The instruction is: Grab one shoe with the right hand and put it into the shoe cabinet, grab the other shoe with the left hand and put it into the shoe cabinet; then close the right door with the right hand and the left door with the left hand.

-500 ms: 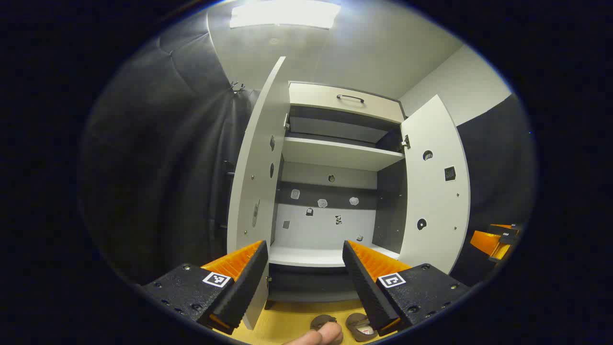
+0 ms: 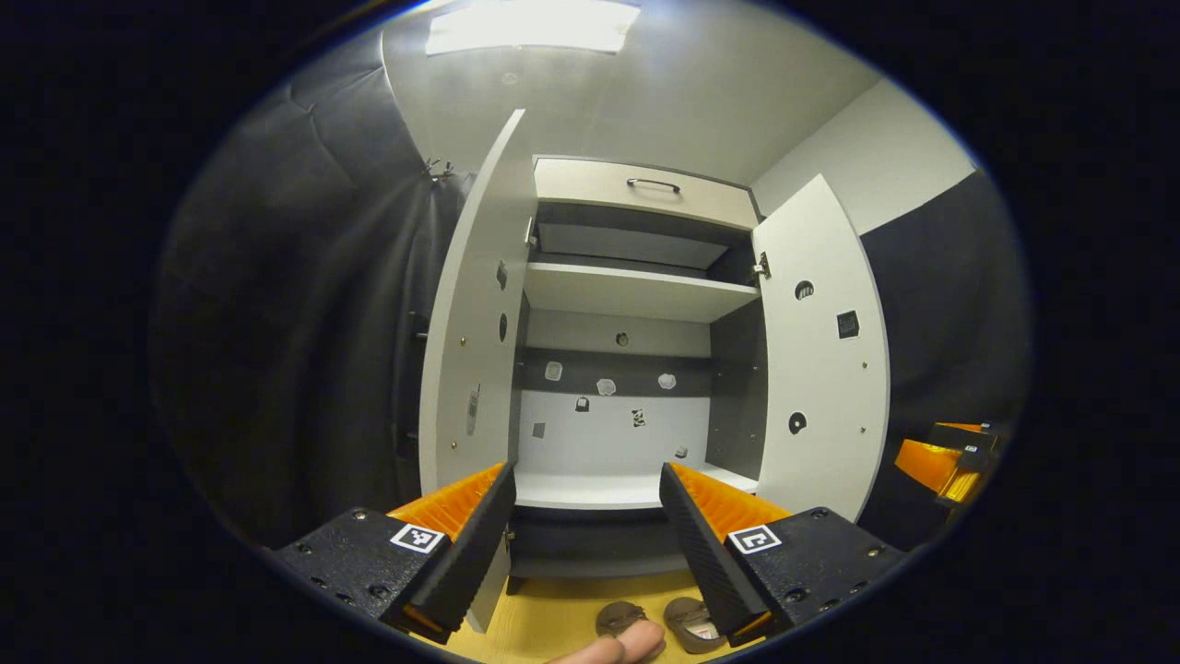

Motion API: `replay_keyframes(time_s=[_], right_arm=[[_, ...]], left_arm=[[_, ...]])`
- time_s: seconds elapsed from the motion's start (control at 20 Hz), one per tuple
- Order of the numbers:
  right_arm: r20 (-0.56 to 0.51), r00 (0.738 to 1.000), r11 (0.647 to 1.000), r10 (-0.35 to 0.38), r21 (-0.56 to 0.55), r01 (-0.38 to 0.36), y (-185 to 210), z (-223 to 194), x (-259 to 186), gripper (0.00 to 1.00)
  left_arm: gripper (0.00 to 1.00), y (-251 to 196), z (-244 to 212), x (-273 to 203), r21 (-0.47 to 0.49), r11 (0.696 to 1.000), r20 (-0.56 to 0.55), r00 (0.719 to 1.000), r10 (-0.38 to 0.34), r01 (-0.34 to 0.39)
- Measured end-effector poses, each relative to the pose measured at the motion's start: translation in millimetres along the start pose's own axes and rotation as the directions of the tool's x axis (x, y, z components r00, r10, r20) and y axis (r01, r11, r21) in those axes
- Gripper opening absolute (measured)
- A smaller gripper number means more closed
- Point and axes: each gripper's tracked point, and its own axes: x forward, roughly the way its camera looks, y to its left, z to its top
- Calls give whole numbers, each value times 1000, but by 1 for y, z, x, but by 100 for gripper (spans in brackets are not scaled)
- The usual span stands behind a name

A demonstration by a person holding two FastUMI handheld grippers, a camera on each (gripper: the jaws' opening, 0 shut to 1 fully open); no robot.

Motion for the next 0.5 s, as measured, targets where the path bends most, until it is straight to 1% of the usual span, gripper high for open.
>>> replay_keyframes(time_s=[0.05, 0.1, 0.15, 0.2, 0.25, 0.3, 0.5], right_arm=[[-4, 1000, 1000, 5, 0, -5, 2, -2, 1, 98], [-5, 1000, 1000, 11, 0, -11, 4, -3, 2, 98], [-6, 1000, 1000, 16, 0, -16, 6, -4, 1, 99], [-8, 1000, 1000, 23, -2, -23, 8, -6, 3, 99], [-14, 999, 999, 33, -7, -33, 11, -10, 3, 98], [-25, 999, 999, 46, -12, -46, 15, -15, 4, 98], [-73, 992, 995, 100, -1, -101, 30, -40, 13, 98]], left_arm=[[93, -4, -2, 1, 3, 1000, -5, 1000, -11, 11], [96, -8, -2, 1, 0, 1000, -5, 1000, -25, 25], [93, -13, -3, 2, -12, 999, -4, 999, -42, 42], [93, -18, -6, 1, -24, 998, -17, 998, -56, 55], [96, -22, -11, 0, -32, 997, -33, 997, -69, 68], [96, -26, -12, -1, -37, 996, -38, 996, -81, 79], [96, -37, -24, 4, 7, 994, -75, 991, -107, 108]])
